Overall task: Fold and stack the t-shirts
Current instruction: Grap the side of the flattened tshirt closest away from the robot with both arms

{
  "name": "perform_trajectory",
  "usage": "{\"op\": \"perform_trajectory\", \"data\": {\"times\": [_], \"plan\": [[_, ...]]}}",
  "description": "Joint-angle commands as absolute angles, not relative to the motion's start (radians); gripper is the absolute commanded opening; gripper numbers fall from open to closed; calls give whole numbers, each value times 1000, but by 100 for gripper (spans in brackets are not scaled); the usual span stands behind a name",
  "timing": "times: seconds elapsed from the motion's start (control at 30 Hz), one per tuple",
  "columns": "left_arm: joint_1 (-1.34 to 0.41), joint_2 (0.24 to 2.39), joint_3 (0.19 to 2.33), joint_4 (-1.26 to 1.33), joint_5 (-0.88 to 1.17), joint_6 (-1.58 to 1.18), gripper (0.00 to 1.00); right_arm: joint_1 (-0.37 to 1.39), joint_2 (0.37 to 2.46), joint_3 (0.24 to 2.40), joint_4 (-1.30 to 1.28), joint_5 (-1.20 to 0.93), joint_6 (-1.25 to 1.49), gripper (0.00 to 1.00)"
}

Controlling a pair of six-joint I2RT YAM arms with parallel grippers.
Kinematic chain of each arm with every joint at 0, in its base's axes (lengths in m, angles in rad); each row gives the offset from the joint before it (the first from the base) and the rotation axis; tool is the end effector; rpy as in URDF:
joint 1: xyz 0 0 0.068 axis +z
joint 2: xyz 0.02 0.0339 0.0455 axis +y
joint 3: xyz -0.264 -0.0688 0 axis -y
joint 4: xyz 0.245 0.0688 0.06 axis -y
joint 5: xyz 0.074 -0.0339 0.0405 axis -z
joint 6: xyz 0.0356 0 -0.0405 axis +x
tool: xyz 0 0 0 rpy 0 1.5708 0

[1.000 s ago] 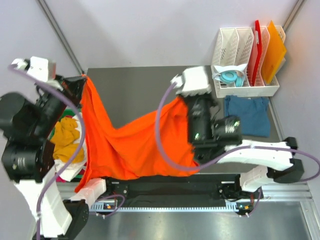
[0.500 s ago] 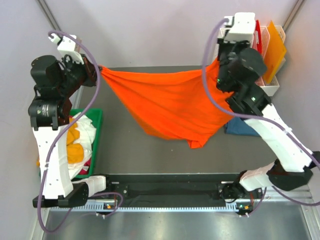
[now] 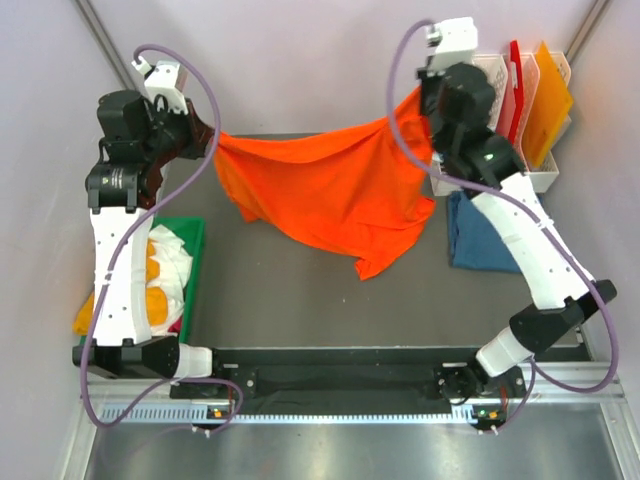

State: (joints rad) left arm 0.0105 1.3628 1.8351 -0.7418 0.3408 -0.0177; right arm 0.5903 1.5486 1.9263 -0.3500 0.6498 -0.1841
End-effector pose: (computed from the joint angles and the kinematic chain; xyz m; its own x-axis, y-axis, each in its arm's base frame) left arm 0.2601 -0.0092 0.5081 -0.2717 -0.0195 -0.9622 0.3075 0.9456 -0.1060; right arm 0.2795 0.1614 0.5264 0.0118 -0.1676 -0.9858 0.0625 0.9841 -0.1665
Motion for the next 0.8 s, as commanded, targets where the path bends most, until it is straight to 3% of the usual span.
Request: {"op": "perform_trajectory", "data": {"times": [0.0, 0.1, 0.2, 0.5, 0.77], "plan": [[12, 1393, 1824, -641, 305, 26, 0, 320, 1549, 1993, -538, 280, 131, 0], [14, 1401, 1787, -614, 282, 26, 0, 146, 1496, 1841, -496, 132, 201, 3], [14, 1393, 1726, -551, 259, 28, 0, 54, 1431, 1703, -449, 165, 160, 1], [21, 1350, 1746, -653, 265, 78, 0, 130, 1224, 1431, -270, 342, 35, 0], [45, 1292, 1773, -672, 293, 75, 0, 328, 1233, 1555, -330, 449, -75, 0]]}}
